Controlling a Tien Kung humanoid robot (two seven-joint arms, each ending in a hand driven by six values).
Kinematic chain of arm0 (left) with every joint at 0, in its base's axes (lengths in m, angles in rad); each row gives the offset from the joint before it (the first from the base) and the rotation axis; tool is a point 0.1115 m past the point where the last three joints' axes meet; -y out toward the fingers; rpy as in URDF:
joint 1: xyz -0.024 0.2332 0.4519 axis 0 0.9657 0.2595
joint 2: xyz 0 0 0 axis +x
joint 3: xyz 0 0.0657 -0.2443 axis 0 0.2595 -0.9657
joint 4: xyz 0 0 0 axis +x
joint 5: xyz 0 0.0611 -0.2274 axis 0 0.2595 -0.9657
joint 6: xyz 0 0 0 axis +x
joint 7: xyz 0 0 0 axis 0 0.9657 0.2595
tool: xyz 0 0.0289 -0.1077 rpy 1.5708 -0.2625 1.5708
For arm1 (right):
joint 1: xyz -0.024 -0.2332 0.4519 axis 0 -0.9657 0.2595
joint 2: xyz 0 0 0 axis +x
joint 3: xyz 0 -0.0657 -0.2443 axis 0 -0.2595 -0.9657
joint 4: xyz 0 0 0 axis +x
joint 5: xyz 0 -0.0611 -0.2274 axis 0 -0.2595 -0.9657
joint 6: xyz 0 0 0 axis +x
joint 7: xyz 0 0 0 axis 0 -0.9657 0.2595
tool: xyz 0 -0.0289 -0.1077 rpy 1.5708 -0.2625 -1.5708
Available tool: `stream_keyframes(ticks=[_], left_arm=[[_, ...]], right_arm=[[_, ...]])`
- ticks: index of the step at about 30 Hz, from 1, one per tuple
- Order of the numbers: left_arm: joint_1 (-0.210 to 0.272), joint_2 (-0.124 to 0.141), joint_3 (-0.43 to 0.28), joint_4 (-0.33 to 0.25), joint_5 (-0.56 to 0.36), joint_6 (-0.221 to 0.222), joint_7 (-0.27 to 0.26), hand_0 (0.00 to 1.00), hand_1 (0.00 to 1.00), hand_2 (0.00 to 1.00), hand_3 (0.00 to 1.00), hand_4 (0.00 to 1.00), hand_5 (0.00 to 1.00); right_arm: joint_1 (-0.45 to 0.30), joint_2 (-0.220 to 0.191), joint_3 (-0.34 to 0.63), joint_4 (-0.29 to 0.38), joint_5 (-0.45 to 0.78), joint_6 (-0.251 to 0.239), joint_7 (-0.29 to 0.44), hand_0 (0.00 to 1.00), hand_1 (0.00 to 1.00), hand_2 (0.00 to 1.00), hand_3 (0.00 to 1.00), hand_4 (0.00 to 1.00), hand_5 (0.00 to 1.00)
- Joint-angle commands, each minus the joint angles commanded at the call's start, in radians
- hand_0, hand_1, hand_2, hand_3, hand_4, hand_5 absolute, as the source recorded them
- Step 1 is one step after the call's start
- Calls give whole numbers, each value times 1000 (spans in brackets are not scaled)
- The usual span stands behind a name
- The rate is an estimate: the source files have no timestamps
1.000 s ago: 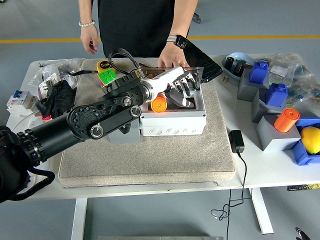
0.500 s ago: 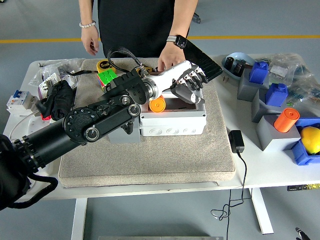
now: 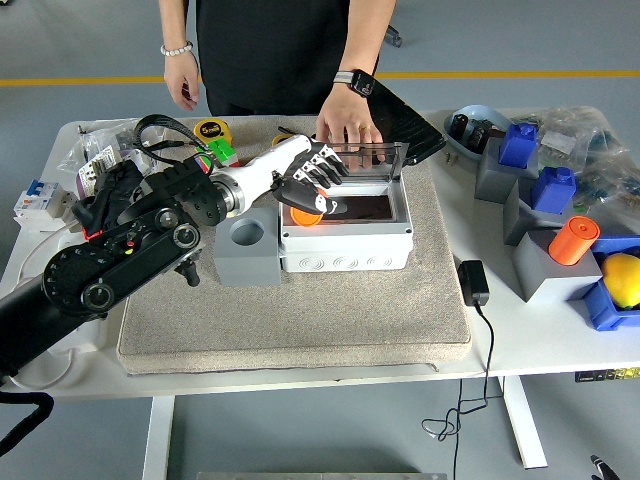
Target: Fetch the battery,place it into the box,close the lid of the box
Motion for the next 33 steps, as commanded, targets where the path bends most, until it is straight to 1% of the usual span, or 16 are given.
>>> stream_keyframes(ticks=[3, 6, 9, 13, 18, 21, 26, 30, 33], left_arm=[[27, 30, -20, -22, -3, 10, -12, 491, 631, 614, 575, 881, 129], [45, 45, -42, -38, -27, 32, -43, 491, 631, 614, 575, 881, 129], [62, 55, -61, -59, -41, 39, -53, 492, 629, 613, 575, 883, 133], [81, 72, -69, -75, -27, 42, -43, 492, 629, 613, 575, 883, 133], [96, 91, -49, -79, -19, 30, -23, 488, 620, 610, 578, 882, 131], [96, 89, -32, -82, -24, 30, -22, 484, 614, 607, 578, 878, 130], [90, 74, -11, -82, -30, 28, -20, 484, 614, 607, 578, 878, 130], [75, 57, 8, -80, -37, 30, -23, 485, 611, 607, 578, 876, 130], [57, 35, 28, -71, -44, 32, -27, 484, 610, 606, 580, 871, 123]], right_arm=[[-1, 1, -3, 0, 0, 2, -2, 659, 638, 643, 534, 873, 440], [1, 0, -4, 0, -3, 2, -4, 659, 638, 643, 534, 873, 440], [3, 2, -4, 1, -5, 2, -3, 660, 638, 643, 535, 873, 439], [3, 3, 1, 3, -10, 1, -3, 660, 638, 643, 535, 873, 439], [-2, 2, -1, 1, -7, 4, -5, 660, 638, 643, 535, 874, 440], [-3, 2, 0, 1, -7, 4, -4, 659, 638, 643, 535, 874, 439], [-1, 3, 8, 3, -16, 0, 1, 659, 638, 643, 535, 874, 439], [0, 3, 12, 4, -16, -1, 3, 659, 638, 642, 535, 874, 439], [-1, 3, 11, 4, -13, 0, 3, 659, 638, 642, 535, 874, 439]])
